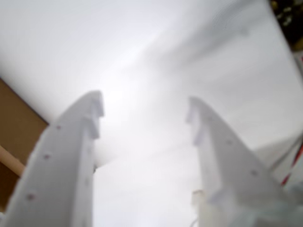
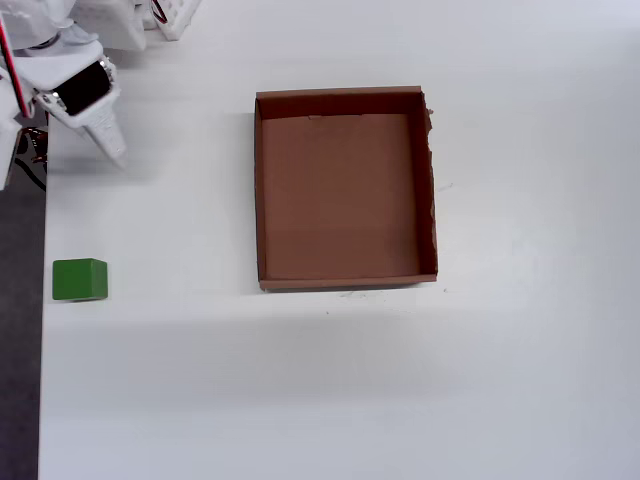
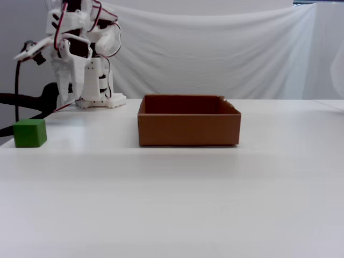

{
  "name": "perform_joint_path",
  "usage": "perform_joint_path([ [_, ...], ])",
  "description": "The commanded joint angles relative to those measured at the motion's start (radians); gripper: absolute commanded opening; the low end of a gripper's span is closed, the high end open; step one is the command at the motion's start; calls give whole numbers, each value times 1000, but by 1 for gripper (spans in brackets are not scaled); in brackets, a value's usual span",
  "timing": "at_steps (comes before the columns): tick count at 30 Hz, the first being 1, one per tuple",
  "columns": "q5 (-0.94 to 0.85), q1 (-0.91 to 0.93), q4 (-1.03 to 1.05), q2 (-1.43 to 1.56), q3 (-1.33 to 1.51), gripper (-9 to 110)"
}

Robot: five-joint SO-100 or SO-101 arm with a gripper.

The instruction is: Grasp a green cube and put it in a box.

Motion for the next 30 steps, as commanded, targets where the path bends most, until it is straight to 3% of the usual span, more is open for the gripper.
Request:
perform_joint_path([
  [1, -14, 23, -18, -54, -126, 22],
  [19, -178, 51, -89, -495, -491, 32],
  [30, -449, 87, -124, -761, -666, 32],
])
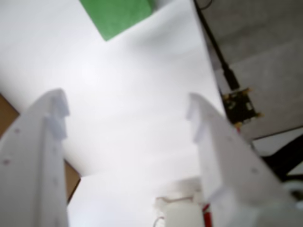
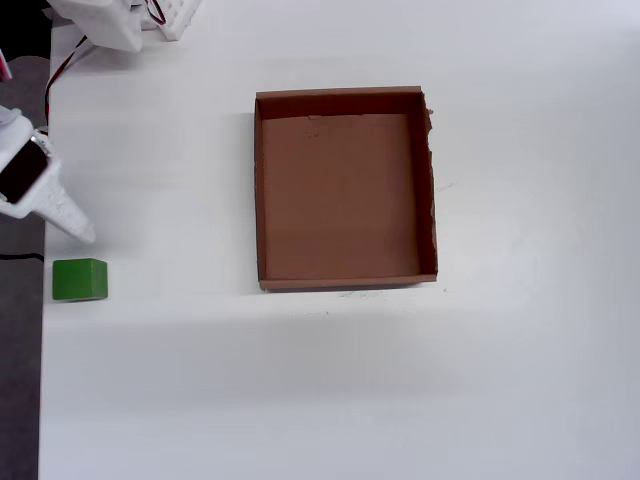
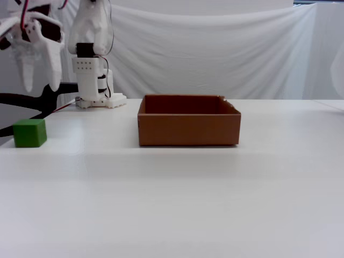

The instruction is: Grasp a green cube and put it in a box.

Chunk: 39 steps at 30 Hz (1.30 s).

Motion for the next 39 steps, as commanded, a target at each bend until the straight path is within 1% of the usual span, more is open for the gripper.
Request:
perform_joint_path([
  [1, -91, 23, -29, -37, -78, 32],
  [9, -95, 25, -184, -213, -127, 32],
  [13, -135, 17, -264, -265, -138, 32],
  [19, -135, -25, -252, -330, -216, 32],
  [27, -135, -52, -267, -383, -222, 31],
  [36, -135, -67, -245, -394, -204, 26],
  [39, -137, -71, -242, -397, -193, 25],
])
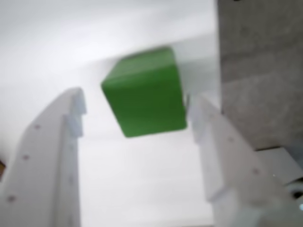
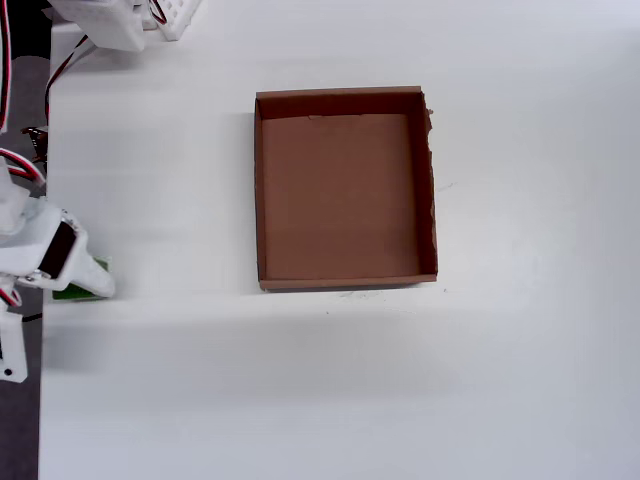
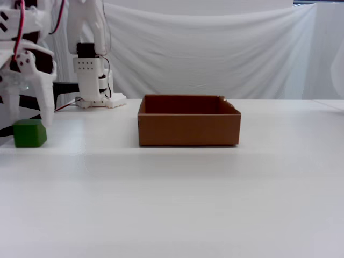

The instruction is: Grasp a green cube and put it in a box.

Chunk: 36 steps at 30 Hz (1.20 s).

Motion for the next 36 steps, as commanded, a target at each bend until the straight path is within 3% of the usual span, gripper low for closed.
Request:
perform_joint_path([
  [1, -25, -9, 3, 8, -25, 25],
  [24, -25, -25, -12, -55, -17, 16],
  [36, 58, -81, 130, 54, -86, 12],
])
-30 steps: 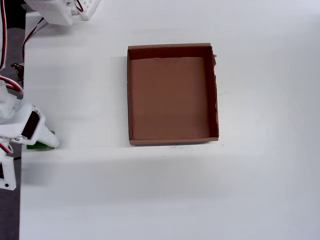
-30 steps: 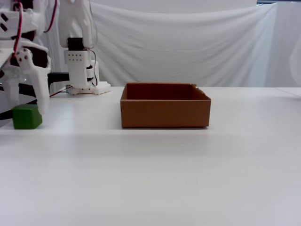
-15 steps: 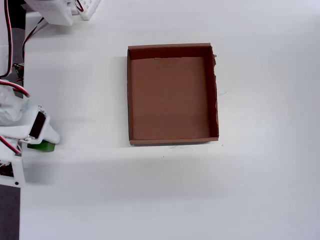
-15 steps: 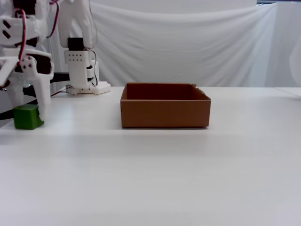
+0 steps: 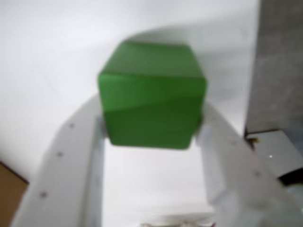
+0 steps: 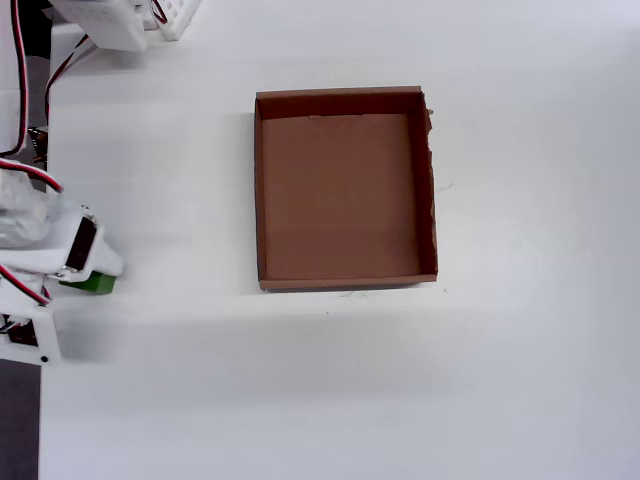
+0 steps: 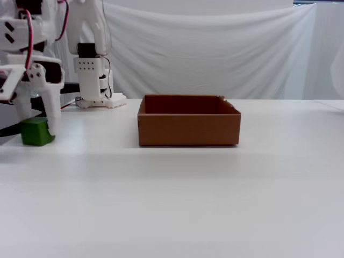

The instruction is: Grasp a green cube and put it in a box.

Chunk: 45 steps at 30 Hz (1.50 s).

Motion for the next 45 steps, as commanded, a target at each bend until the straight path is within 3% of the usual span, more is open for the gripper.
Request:
perform_joint_path([
  [1, 46, -46, 34, 123, -58, 11],
  [13, 296, -380, 219, 348, -123, 11],
  [27, 433, -785, 339, 218, -249, 11],
  [45, 482, -913, 328, -181, -397, 11],
])
